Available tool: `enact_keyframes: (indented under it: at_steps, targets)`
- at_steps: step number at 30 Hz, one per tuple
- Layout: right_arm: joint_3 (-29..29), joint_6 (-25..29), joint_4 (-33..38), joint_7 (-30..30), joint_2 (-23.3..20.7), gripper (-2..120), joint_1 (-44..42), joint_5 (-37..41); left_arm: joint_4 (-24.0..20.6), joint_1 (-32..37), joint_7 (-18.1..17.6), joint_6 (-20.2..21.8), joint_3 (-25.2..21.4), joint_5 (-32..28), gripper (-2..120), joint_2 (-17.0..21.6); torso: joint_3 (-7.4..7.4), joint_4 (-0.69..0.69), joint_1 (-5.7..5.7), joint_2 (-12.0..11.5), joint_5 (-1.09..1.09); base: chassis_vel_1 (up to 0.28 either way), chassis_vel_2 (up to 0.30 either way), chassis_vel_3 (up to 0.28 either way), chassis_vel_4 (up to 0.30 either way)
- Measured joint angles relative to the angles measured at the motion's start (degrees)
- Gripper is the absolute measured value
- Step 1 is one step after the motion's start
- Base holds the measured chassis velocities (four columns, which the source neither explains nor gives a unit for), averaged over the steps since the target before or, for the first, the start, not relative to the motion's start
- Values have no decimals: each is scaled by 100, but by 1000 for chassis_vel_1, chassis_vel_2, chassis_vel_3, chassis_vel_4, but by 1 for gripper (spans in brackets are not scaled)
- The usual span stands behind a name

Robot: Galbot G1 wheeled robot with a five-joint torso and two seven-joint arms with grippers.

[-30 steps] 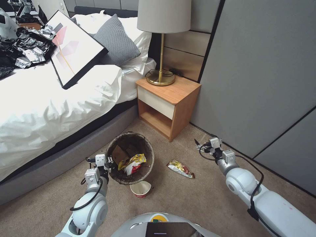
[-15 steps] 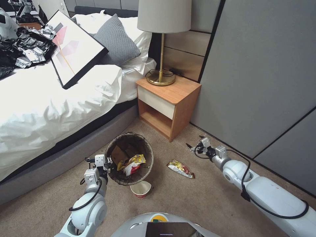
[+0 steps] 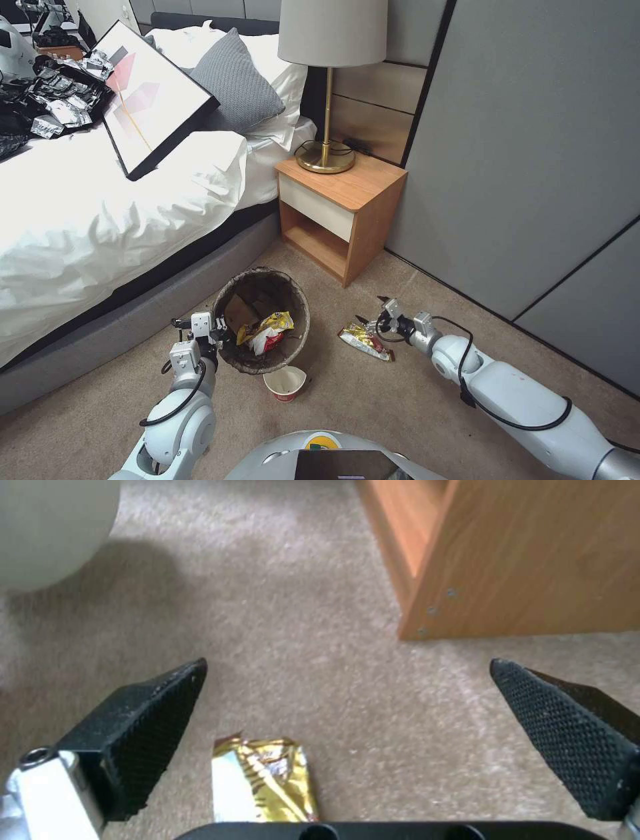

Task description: Pick up the trash bin, then pick up the garbage from the floor and place it into the trash bin.

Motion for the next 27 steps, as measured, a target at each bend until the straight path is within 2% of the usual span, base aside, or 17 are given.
enact_keyframes:
  at_steps: [8,27]
  targets:
    - [-616,372,-747,-604,343,100,371,-147,18,-24,-2,-3,0,-2,0,-14,0,1,0,0,1,0,0,0,0]
    - [-1197,662,-1728,-1040,823,100,612,-663,64,-41,-2,-30,-31,-12,0,-34,0,0,0,0,-1,0,0,0,0]
